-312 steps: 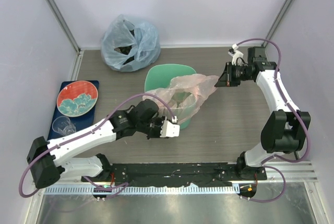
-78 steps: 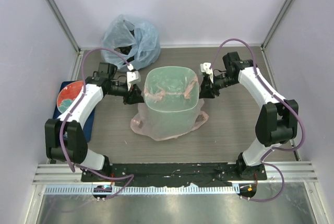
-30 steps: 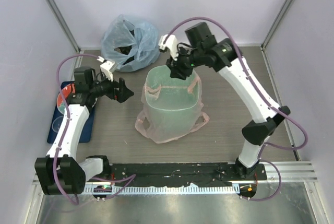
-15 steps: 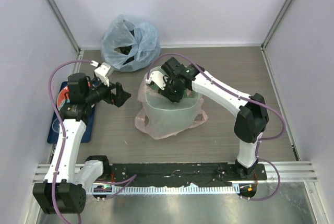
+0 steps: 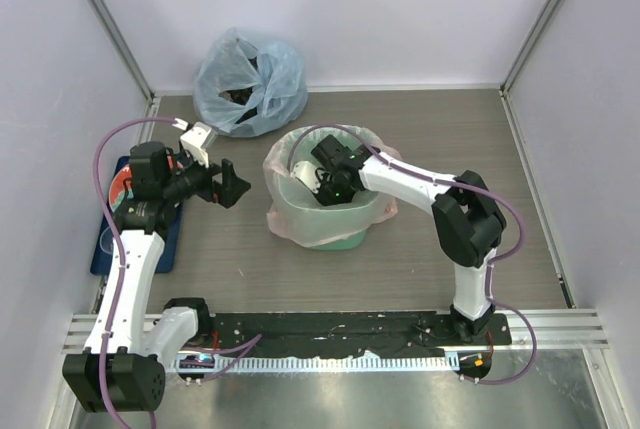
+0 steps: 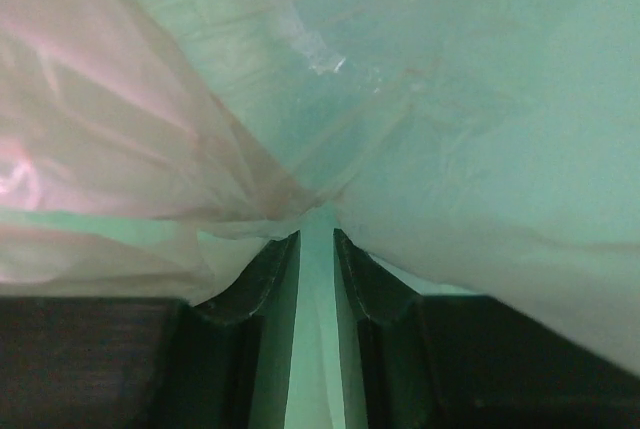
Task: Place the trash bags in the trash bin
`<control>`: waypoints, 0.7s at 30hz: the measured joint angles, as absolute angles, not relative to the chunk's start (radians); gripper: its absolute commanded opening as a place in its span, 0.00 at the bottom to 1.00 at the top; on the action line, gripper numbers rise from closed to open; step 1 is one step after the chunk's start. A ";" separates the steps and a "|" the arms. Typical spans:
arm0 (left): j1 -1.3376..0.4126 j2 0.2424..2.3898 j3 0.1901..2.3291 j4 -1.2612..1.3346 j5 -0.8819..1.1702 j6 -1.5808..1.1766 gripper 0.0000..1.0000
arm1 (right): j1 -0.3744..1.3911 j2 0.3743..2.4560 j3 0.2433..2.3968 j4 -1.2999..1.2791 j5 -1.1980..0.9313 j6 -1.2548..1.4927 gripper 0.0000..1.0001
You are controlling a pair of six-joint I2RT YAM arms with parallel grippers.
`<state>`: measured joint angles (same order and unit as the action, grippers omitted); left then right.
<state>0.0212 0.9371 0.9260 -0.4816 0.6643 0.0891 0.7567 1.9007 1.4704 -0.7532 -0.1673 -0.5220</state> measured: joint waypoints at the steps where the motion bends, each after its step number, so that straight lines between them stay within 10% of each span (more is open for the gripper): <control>1: 0.021 0.937 0.927 -0.487 0.664 0.087 0.96 | 0.753 1.917 1.465 -0.739 -0.174 -0.524 0.26; 21: 0.021 0.949 0.986 -0.513 0.673 0.052 0.96 | 0.747 1.951 1.437 -0.709 -0.212 -0.516 0.25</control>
